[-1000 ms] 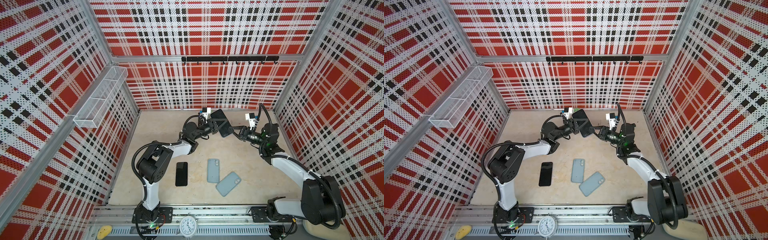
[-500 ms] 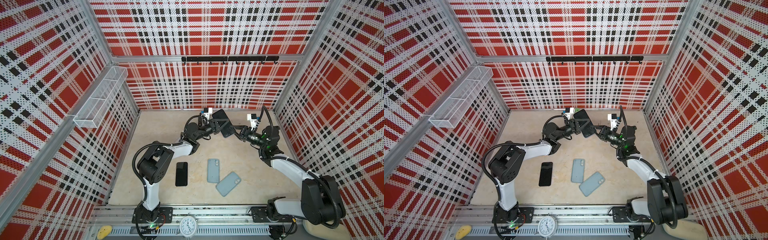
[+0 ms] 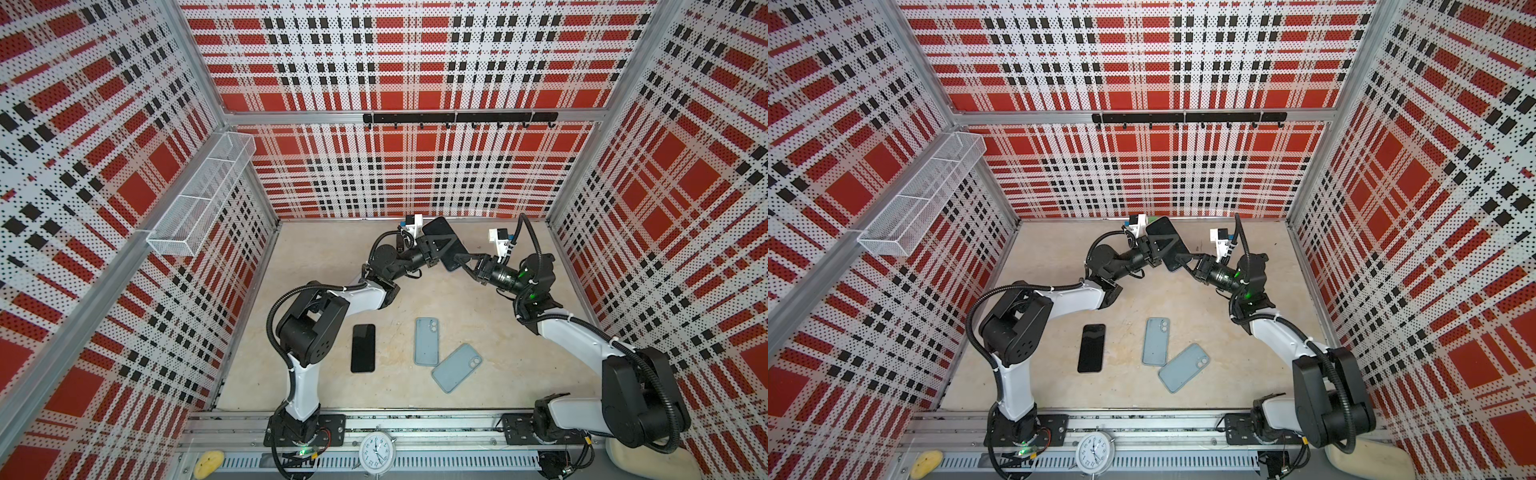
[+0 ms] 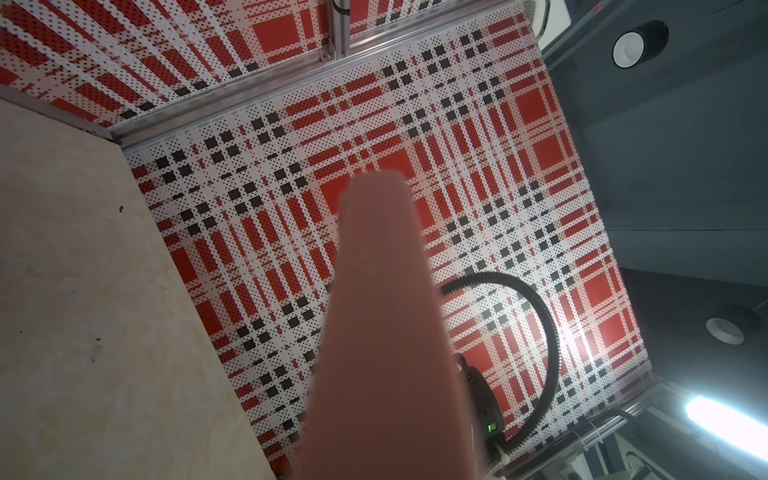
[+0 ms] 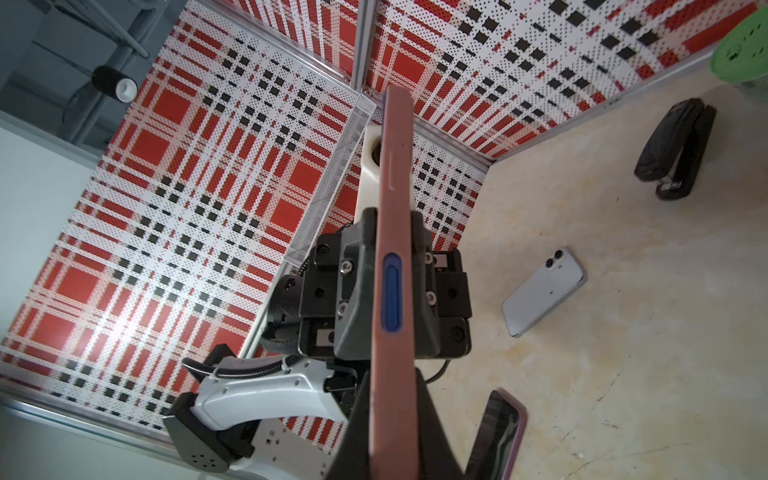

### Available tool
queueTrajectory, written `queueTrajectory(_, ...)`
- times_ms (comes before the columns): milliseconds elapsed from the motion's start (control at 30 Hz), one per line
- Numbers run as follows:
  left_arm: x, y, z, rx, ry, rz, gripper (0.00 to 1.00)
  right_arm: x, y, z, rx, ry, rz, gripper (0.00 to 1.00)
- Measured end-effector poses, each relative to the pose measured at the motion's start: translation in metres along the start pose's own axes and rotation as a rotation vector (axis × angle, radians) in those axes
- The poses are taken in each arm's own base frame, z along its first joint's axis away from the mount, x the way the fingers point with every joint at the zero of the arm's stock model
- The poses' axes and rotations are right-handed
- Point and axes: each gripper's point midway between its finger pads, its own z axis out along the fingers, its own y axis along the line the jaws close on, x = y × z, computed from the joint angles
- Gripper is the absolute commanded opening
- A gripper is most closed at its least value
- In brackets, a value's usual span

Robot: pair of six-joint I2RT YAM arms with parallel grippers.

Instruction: Put the phone into the phone case

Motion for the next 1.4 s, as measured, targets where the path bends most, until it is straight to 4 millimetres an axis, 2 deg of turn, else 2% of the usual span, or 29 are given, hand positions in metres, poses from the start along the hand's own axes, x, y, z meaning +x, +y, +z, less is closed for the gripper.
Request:
queueTrajectory(67, 0.0, 0.0, 0.0, -0.001, -0.001, 0.0, 0.04, 0.0, -0.001, 0.0, 0.002, -0.001, 0.001, 0.0)
queueTrajectory(133, 0.0, 0.0, 0.0, -0.001, -0.002, 0.001, 0.05, 0.0, -0.001, 0.0, 0.002, -0.002, 0.002, 0.24)
queueTrajectory(167, -0.001, 0.0, 0.0, -0.001, -0.006, 0.009, 0.05, -0.001, -0.002, 0.0, 0.008, -0.005, 0.007, 0.3)
queueTrajectory(233, -0.003, -0.001, 0.0, 0.002, -0.016, 0.017, 0.05, 0.0, -0.007, 0.002, 0.019, -0.003, 0.026, 0.36)
queueTrajectory(433, -0.01, 0.001, -0.001, -0.007, -0.05, 0.022, 0.05, 0.009, -0.009, 0.011, 0.014, 0.011, 0.047, 0.35)
queueTrajectory(733, -0.016, 0.006, -0.002, -0.02, -0.084, 0.023, 0.05, 0.016, -0.008, 0.025, -0.047, 0.014, 0.077, 0.19)
queueTrajectory(1000, -0.022, 0.01, -0.004, -0.033, -0.104, 0.03, 0.05, 0.016, -0.008, 0.031, -0.077, 0.005, 0.093, 0.19)
queueTrajectory(1067, -0.023, 0.01, -0.004, -0.034, -0.108, 0.031, 0.05, 0.016, -0.008, 0.032, -0.08, 0.002, 0.091, 0.15)
queueTrajectory(1200, -0.024, 0.012, -0.004, -0.038, -0.112, 0.019, 0.05, 0.015, -0.006, 0.032, -0.089, -0.006, 0.075, 0.0)
queueTrajectory(1267, -0.024, 0.012, -0.004, -0.038, -0.112, 0.018, 0.05, 0.015, -0.006, 0.032, -0.087, -0.009, 0.074, 0.0)
queueTrajectory(1333, -0.023, 0.012, -0.004, -0.038, -0.112, 0.018, 0.06, 0.014, -0.007, 0.032, -0.086, -0.012, 0.074, 0.1)
queueTrajectory(1400, -0.023, 0.012, -0.004, -0.038, -0.112, 0.019, 0.06, 0.014, -0.007, 0.032, -0.085, -0.013, 0.079, 0.26)
